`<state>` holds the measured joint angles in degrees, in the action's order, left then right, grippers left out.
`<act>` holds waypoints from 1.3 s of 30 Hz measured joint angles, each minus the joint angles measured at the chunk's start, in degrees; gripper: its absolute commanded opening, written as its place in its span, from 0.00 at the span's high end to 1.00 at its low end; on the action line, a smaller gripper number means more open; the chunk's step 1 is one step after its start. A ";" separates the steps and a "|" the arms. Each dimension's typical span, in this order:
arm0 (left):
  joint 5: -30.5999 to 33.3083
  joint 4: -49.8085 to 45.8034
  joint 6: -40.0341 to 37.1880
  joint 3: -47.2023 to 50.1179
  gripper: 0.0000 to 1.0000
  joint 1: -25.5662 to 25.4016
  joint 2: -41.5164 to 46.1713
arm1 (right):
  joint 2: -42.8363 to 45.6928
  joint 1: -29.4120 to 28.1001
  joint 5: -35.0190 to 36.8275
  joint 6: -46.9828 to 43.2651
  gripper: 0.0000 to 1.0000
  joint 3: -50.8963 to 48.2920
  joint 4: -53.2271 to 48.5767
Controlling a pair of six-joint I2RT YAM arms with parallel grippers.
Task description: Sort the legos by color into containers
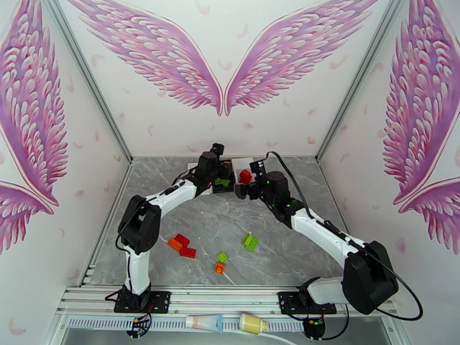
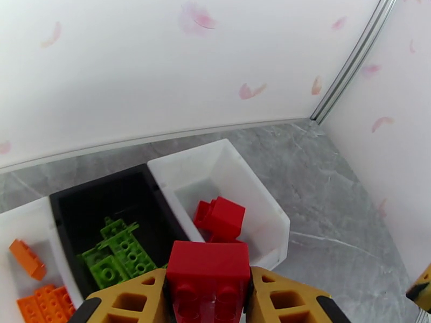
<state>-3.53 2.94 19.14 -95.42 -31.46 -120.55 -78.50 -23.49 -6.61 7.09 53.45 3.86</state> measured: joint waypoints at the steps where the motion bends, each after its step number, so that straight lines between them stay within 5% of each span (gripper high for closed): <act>1: -0.52 -0.13 0.31 -1.99 0.62 0.02 -1.75 | 0.24 0.31 0.02 0.00 0.00 -0.26 0.00; 16: -3.69 -8.02 2.16 -32.61 0.59 0.04 -24.50 | 0.94 3.48 -0.09 0.44 0.00 -2.08 -0.17; 21: -4.59 -11.56 2.25 -37.35 0.48 0.07 -27.47 | 0.94 3.63 -0.50 0.68 0.00 -2.08 -0.22; 29: -5.95 -12.11 1.99 -34.67 0.30 0.22 -26.18 | 0.94 3.74 -1.16 1.77 0.00 -2.08 -0.46; 39: -5.86 -5.62 0.22 -7.30 0.14 0.57 -6.71 | 1.31 3.89 -1.99 2.14 0.01 -1.95 -5.46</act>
<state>-9.39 -2.68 19.35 -102.72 -30.89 -127.26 -77.19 -19.59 -8.60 9.23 51.51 -1.61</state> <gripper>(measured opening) 0.838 0.992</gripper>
